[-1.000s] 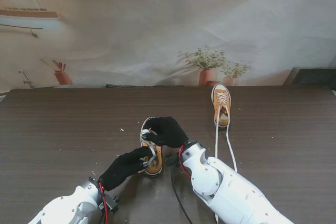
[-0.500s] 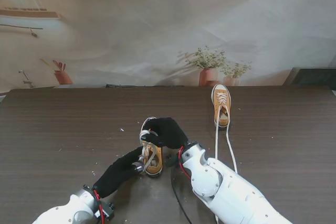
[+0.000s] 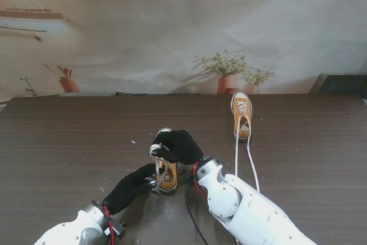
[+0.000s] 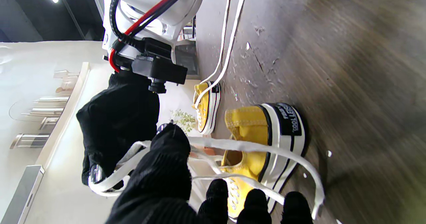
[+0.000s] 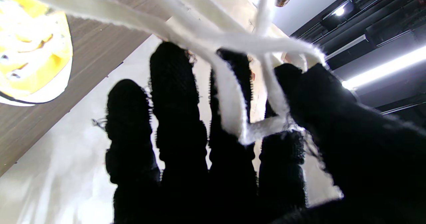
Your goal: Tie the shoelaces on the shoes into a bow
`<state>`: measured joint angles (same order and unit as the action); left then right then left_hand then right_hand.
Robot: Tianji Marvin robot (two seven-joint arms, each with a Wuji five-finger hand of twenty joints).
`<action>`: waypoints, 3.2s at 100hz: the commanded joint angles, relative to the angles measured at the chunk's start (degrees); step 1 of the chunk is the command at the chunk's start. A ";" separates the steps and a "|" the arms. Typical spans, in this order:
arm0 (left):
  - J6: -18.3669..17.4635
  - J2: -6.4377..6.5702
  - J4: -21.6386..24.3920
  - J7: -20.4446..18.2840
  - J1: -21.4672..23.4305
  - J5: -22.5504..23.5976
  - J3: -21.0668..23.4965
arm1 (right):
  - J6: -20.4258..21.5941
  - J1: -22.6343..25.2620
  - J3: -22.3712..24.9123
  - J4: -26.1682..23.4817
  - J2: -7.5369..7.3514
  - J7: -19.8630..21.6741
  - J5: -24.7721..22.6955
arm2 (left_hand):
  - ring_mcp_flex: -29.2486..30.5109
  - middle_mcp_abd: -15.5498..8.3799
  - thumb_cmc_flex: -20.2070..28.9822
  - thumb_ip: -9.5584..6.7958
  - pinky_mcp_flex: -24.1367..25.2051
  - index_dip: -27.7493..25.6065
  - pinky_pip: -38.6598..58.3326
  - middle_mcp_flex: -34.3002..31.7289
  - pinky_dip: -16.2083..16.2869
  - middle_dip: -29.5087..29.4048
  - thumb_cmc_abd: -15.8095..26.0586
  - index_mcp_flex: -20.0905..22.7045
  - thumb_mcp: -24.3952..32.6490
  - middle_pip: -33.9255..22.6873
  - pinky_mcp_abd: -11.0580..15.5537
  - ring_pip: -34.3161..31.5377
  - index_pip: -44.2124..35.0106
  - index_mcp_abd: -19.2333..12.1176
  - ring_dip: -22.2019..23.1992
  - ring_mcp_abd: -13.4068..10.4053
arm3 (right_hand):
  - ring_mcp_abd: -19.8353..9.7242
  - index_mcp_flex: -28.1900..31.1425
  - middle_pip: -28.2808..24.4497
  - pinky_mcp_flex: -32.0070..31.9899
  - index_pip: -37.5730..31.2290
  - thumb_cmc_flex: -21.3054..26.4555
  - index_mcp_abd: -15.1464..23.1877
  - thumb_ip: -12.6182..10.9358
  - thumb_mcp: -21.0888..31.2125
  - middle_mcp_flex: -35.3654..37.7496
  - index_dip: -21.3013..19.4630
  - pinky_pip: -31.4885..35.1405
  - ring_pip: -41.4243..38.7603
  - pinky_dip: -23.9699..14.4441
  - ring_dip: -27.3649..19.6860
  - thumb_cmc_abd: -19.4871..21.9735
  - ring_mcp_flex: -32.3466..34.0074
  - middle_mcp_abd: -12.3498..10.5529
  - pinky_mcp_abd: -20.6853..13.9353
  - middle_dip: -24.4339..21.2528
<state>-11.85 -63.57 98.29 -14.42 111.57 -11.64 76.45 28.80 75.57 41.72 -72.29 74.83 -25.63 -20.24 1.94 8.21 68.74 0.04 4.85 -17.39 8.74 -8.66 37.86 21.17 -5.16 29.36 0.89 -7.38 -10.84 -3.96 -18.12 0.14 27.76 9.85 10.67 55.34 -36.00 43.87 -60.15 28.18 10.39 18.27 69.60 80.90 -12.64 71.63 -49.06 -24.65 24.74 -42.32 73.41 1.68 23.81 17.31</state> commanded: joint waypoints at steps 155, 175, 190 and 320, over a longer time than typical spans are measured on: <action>12.06 1.58 2.91 -8.36 0.60 1.96 2.54 | 0.58 1.46 -0.66 -2.55 -0.17 0.99 0.06 | -0.58 -0.31 -11.91 -0.13 -0.24 17.30 -1.75 2.61 -6.33 0.04 5.86 -21.32 -2.50 5.54 1.82 1.38 20.30 -1.84 -6.67 -1.15 | -0.78 -0.31 -0.79 -0.11 -0.95 0.30 4.12 0.34 3.11 2.50 0.85 -0.39 0.35 -0.30 -0.81 0.15 1.35 0.47 -1.05 0.52; 12.23 1.77 3.16 -9.24 -0.04 1.58 1.93 | 0.78 1.26 -0.82 -2.52 -0.17 1.08 -0.12 | -0.60 -0.17 -12.11 -0.16 -0.22 13.70 -1.71 2.59 -6.47 -0.13 5.50 -17.59 -2.19 5.40 1.69 1.38 14.88 -2.26 -6.56 -0.98 | -0.83 -0.30 -0.81 -0.04 -0.98 0.31 3.92 0.32 3.21 2.54 0.91 -0.33 0.31 -0.32 -0.80 0.04 1.36 0.53 -1.11 0.52; 13.32 1.75 2.90 -9.48 -1.13 1.53 1.46 | 1.01 1.38 -0.82 -2.52 -0.16 1.16 0.06 | -0.65 0.16 -13.02 -0.14 -0.08 14.81 -1.15 2.62 -5.83 1.14 5.77 -20.80 -2.28 4.84 1.66 0.91 17.91 -2.71 -5.48 -0.77 | -0.75 -0.26 -0.80 -0.05 -1.02 0.33 4.01 0.33 3.20 2.56 0.90 -0.32 0.29 -0.32 -0.79 0.08 1.35 0.58 -1.09 0.51; 11.56 -2.27 1.94 3.10 -3.09 -8.26 1.71 | -0.41 5.97 2.26 -7.44 -2.14 4.10 1.44 | 2.26 2.06 -13.52 0.51 1.29 12.69 2.88 -4.00 7.20 10.45 2.20 -16.63 -2.03 1.75 0.28 -1.45 12.76 -9.14 6.38 1.28 | 1.67 -1.38 -1.33 -4.29 -0.33 0.10 5.09 0.01 0.56 -0.92 0.93 -0.82 4.73 -1.53 -2.35 2.45 0.98 2.29 0.94 1.53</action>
<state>-1.20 -65.36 100.07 -10.56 108.38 -20.41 78.85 28.51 81.45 44.10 -79.49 73.04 -22.47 -18.61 3.39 10.58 55.27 -0.13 5.72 -3.41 11.61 -11.60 43.95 30.60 -1.73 10.44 -0.25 -5.32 -10.65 -4.84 -4.04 -0.62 32.34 11.59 11.84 54.73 -36.12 40.16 -60.31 28.18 10.33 18.27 69.58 79.68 -12.64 70.92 -45.29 -25.28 23.26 -41.32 73.41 3.08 24.49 17.99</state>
